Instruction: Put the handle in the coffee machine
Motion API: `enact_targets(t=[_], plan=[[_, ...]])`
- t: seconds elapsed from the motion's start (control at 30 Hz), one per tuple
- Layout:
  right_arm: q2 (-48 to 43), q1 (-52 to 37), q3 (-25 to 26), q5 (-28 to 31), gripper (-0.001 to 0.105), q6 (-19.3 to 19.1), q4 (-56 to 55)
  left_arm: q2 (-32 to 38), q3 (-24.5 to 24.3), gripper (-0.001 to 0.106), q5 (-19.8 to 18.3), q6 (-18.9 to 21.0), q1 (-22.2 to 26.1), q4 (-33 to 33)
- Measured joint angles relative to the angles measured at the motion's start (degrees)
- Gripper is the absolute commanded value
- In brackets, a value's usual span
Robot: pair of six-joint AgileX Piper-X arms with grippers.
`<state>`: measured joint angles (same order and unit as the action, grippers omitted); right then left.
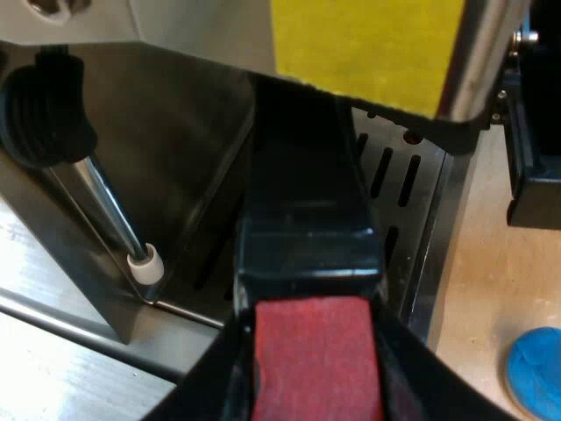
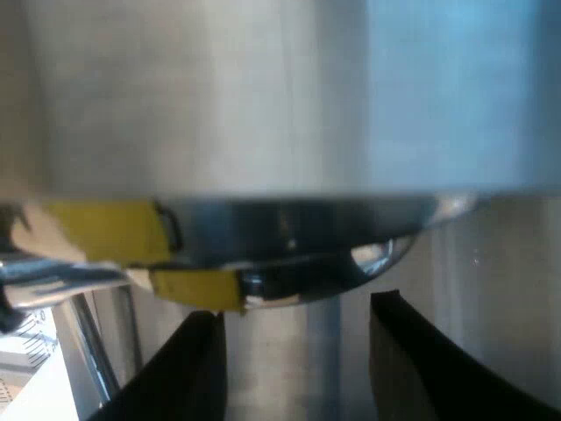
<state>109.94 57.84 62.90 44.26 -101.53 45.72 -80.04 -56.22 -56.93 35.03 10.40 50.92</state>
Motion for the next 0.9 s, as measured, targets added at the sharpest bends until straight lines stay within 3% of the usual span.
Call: enact_targets(t=[0.2,0.4,0.9], plan=[[0.0,0.0,0.0,-0.1,0.041,-0.2,2.4,0.0,0.0,0.000,0.0,0.0,0.0,0.0],[0.6,0.0,0.0,-1.2,0.041,-2.9,6.0,0.0,0.0,0.000,0.0,0.0,0.0,0.0],[0.6,-0.4,0.0,0.2,0.038,-3.1,6.0,0.0,0.0,0.000,0.0,0.1,0.0,0.0]])
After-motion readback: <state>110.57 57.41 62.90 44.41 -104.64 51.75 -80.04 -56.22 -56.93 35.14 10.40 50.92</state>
